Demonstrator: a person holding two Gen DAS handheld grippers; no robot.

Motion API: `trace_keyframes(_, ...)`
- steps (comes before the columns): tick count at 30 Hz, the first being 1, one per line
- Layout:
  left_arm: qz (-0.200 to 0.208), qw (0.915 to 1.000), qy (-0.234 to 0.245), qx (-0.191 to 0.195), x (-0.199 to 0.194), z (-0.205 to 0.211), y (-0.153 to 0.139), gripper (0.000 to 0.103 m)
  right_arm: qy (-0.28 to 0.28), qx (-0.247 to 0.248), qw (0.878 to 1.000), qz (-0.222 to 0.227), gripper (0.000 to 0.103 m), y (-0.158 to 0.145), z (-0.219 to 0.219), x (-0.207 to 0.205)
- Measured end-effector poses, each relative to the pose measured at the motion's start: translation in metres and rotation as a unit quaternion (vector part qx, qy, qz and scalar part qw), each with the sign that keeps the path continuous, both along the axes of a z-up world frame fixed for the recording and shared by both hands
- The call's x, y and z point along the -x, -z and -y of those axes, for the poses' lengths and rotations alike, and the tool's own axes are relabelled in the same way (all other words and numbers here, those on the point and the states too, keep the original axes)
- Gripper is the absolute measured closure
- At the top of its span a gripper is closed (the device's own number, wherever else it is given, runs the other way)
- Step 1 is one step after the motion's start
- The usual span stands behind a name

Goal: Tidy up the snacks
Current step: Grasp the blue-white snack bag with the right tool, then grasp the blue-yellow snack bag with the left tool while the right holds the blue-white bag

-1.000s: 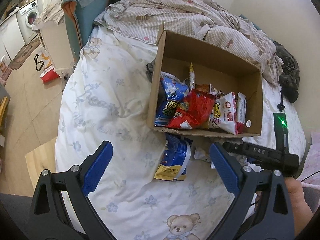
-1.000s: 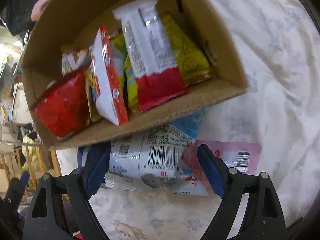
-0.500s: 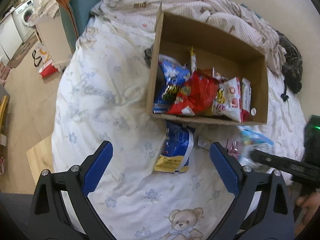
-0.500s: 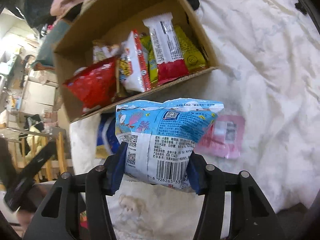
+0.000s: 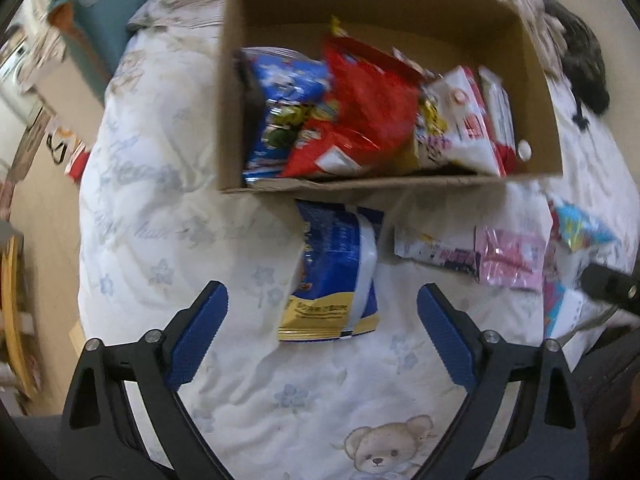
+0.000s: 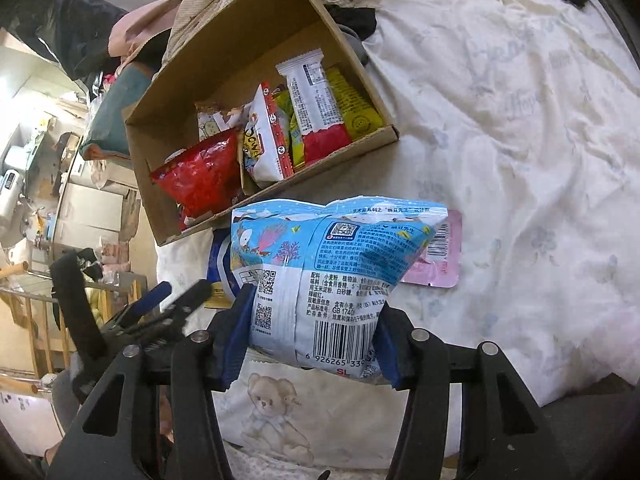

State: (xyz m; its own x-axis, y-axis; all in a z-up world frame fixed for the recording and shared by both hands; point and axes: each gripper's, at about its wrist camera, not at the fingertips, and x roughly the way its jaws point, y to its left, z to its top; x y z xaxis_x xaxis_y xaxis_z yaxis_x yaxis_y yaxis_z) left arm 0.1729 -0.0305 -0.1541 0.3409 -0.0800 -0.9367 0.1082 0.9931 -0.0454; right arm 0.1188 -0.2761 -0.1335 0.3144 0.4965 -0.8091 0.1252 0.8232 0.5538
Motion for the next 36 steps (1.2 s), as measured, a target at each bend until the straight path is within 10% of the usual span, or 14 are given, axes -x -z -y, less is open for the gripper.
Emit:
trace_keyframes(8, -0.013, 0.9996, 0.017, -0.017, -0.002, 0.017, 0.022, 0.034, 0.007, -0.003, 1.0, -0.004, 0.047, 0.002, 0.004, 0.0)
trace_keyframes(13, -0.029, 0.9993, 0.015, -0.019, -0.007, 0.015, 0.035, 0.074, 0.005, -0.001, 1.0, -0.002, 0.047, 0.002, 0.003, 0.0)
trace_keyframes(36, -0.008, 1.0, 0.003, -0.003, 0.022, -0.005, -0.013, 0.076, -0.003, 0.02, 1.0, 0.011, 0.047, -0.005, -0.004, 0.004)
